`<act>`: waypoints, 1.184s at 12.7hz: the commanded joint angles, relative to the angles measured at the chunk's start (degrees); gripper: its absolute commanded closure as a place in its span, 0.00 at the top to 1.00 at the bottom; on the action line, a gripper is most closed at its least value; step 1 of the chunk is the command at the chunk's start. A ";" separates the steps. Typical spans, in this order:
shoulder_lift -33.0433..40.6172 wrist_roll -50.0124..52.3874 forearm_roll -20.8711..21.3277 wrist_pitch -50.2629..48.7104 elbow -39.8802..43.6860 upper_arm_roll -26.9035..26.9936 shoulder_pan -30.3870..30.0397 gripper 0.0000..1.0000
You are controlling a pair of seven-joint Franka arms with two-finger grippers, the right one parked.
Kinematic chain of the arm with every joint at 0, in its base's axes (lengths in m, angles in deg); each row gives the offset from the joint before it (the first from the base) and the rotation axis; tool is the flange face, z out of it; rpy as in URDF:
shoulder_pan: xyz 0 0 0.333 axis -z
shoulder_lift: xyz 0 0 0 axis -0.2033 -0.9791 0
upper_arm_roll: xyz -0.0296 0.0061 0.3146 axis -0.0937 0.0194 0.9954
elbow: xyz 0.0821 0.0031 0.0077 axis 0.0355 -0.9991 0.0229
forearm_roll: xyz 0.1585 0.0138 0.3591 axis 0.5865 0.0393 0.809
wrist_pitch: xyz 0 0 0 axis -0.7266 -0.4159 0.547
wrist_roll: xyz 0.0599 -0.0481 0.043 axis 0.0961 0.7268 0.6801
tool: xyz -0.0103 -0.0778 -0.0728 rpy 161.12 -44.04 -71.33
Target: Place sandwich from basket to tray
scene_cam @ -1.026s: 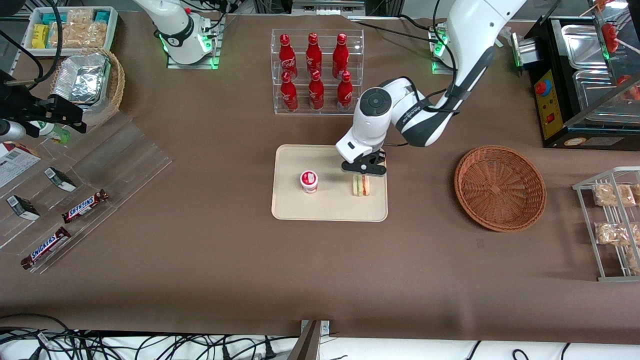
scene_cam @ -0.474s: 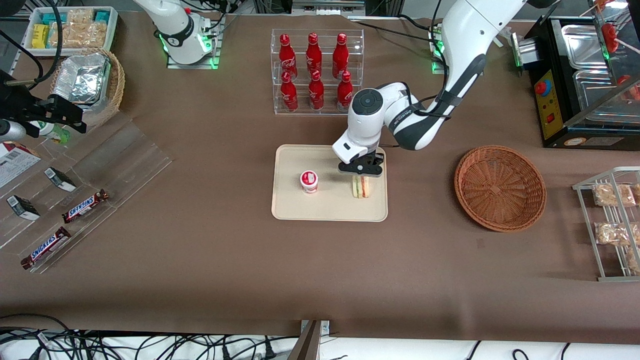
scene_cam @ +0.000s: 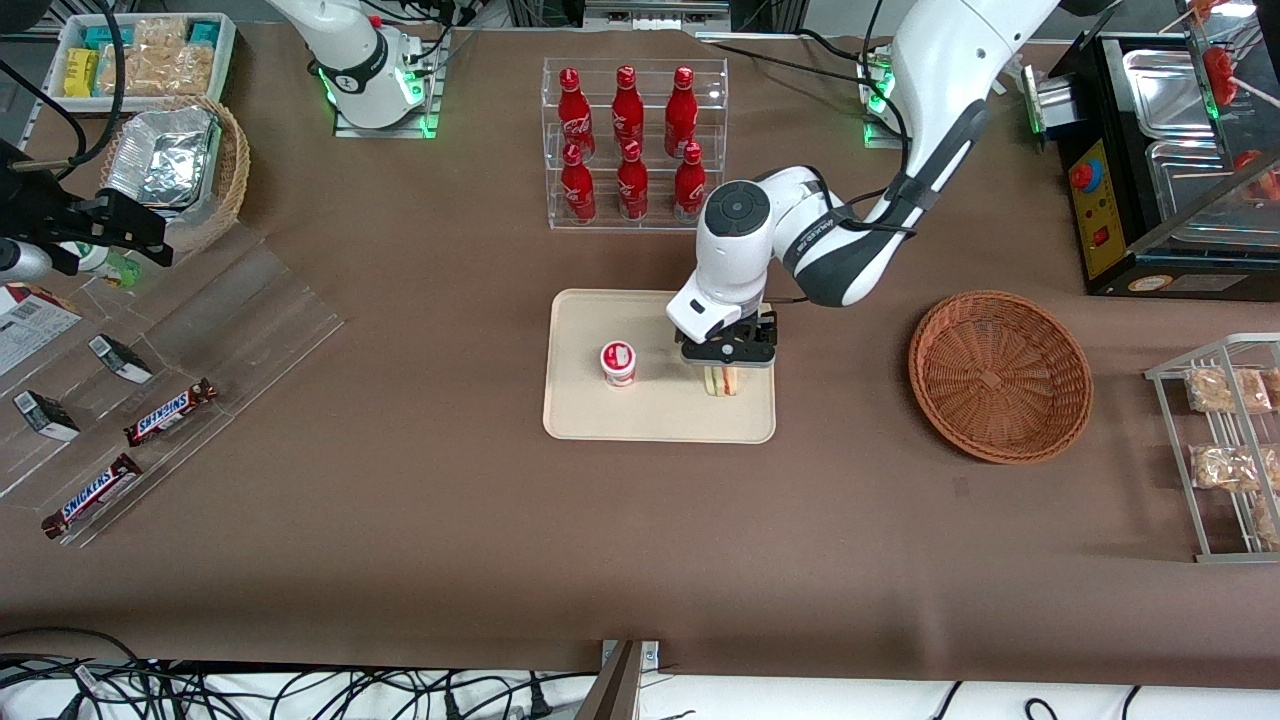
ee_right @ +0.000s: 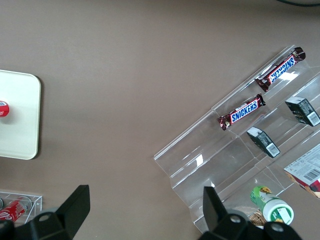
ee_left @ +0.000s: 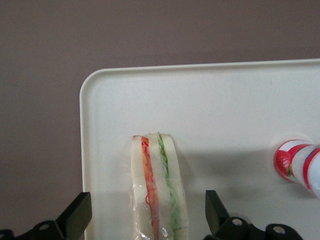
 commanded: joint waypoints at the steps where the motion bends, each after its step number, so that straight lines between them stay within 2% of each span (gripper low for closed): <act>1: 3.30 0.03 -3.45 -2.59 0.83 -1.07 -1.97 1.00; 3: 4.27 -0.06 -5.21 -4.08 2.75 -1.16 -3.20 1.00; 8: 4.62 -3.13 -9.60 -17.51 14.53 -1.07 -5.74 1.00; 11: 6.46 -3.31 -9.61 -22.45 17.88 -0.98 -8.12 1.00; 15: 9.54 -3.58 -9.61 -25.44 17.88 -0.98 -11.90 1.00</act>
